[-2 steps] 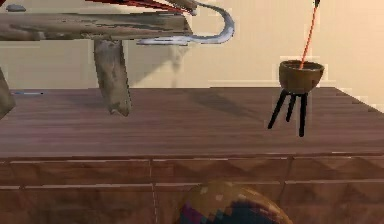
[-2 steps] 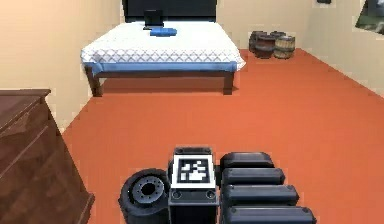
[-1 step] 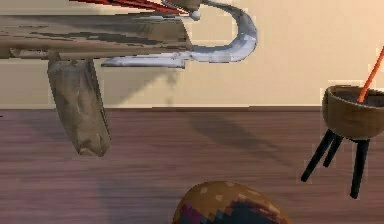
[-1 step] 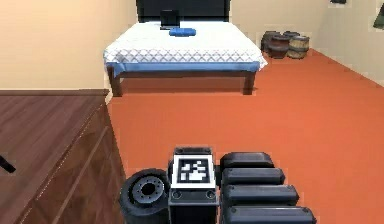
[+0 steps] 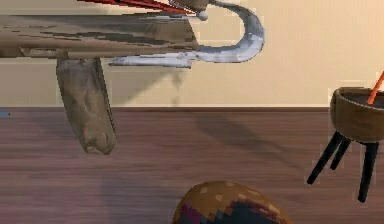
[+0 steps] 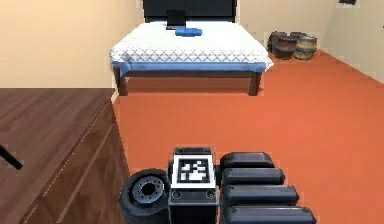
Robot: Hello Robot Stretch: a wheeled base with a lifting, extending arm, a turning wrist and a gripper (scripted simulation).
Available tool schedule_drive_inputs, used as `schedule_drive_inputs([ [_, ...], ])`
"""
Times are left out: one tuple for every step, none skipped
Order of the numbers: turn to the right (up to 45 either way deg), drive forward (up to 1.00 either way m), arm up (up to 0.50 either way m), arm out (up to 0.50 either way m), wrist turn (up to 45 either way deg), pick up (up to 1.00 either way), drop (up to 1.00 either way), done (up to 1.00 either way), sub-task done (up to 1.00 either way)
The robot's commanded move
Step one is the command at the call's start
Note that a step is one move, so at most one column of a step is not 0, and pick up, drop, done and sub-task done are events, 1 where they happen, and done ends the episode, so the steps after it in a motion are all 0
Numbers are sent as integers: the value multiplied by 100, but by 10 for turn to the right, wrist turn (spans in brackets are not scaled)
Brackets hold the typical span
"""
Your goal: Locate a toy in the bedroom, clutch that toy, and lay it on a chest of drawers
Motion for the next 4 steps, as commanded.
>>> schedule_drive_inputs([
  [-120, 0, 0, 0, 0, 0, 0, 0, 0],
  [210, 0, 0, 0, 0, 0, 0, 0, 0],
  [-60, 0, 0, 0, 0, 0, 0, 0, 0],
  [0, 10, 0, 0, 0, 0, 0, 0, 0],
])
